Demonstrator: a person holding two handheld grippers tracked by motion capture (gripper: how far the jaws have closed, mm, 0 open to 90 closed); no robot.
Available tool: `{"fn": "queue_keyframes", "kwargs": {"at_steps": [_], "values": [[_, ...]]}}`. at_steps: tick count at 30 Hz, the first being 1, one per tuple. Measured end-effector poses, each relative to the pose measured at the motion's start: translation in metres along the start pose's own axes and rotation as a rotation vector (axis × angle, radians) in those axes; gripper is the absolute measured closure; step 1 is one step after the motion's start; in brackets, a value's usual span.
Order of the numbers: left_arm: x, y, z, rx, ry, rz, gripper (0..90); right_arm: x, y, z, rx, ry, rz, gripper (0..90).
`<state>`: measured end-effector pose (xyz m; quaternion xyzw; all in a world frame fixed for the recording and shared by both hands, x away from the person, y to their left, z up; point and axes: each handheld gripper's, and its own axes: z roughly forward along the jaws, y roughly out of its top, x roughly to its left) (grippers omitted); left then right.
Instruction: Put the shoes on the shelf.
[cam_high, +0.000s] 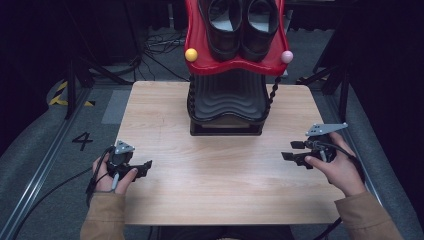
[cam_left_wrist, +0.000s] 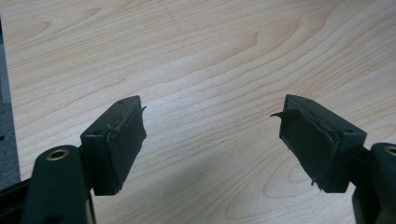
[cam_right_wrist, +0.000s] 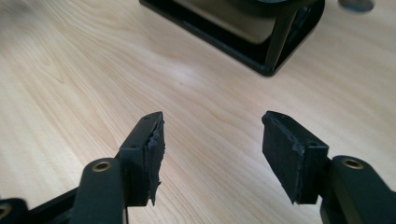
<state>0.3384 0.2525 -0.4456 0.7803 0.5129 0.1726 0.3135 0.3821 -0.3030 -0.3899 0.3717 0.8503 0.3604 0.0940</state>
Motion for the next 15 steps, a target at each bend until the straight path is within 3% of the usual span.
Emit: {"fn": "queue_keyframes", "kwargs": {"at_steps": [8,15], "values": [[-0.002,0.000,0.004,0.008,0.006,0.003,22.8,-0.007,-0.024,0.038,0.019,-0.019,0.037,40.8],[-0.002,-0.002,0.010,0.045,0.010,-0.005,22.7,-0.013,-0.041,0.054,0.035,-0.071,0.065,40.7]]}}
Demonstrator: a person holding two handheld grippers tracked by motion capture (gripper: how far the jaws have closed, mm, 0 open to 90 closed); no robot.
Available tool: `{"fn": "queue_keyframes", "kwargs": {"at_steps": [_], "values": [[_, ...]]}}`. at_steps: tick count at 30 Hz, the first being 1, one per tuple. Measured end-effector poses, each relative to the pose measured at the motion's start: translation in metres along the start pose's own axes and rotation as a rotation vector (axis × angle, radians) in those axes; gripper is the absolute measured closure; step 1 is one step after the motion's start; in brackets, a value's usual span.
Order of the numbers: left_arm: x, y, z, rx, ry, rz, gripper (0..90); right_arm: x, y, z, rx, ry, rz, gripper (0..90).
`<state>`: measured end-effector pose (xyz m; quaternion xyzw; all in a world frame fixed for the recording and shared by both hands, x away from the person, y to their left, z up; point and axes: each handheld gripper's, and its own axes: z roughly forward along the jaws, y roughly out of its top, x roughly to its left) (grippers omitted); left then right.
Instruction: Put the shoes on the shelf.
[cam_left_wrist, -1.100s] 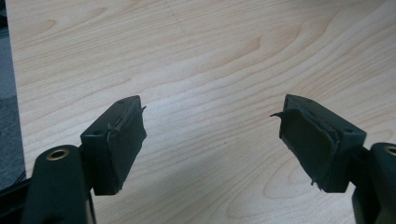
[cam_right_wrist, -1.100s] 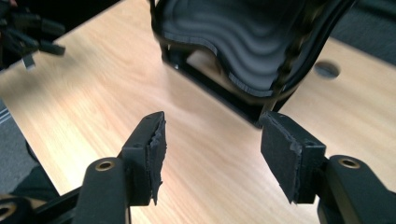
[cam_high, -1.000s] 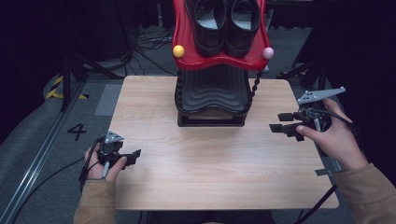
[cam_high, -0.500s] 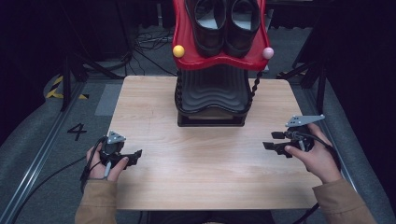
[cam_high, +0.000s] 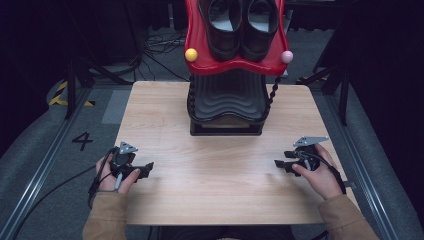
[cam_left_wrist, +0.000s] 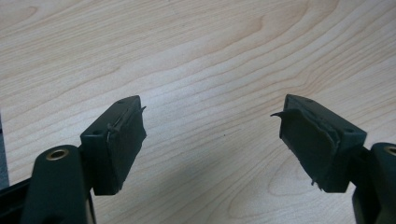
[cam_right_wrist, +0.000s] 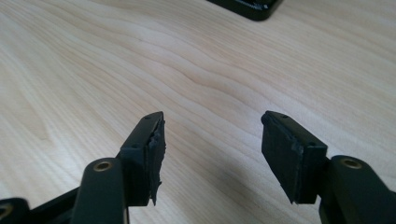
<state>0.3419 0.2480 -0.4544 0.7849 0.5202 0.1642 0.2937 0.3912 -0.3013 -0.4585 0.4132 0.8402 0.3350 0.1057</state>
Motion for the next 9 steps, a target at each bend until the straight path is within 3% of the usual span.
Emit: {"fn": "queue_keyframes", "kwargs": {"at_steps": [9], "values": [[0.0019,0.0008,0.0045,0.016,0.006,0.014,22.3,-0.0023,-0.0076,0.0038,-0.005,-0.012,0.018,40.7]]}}
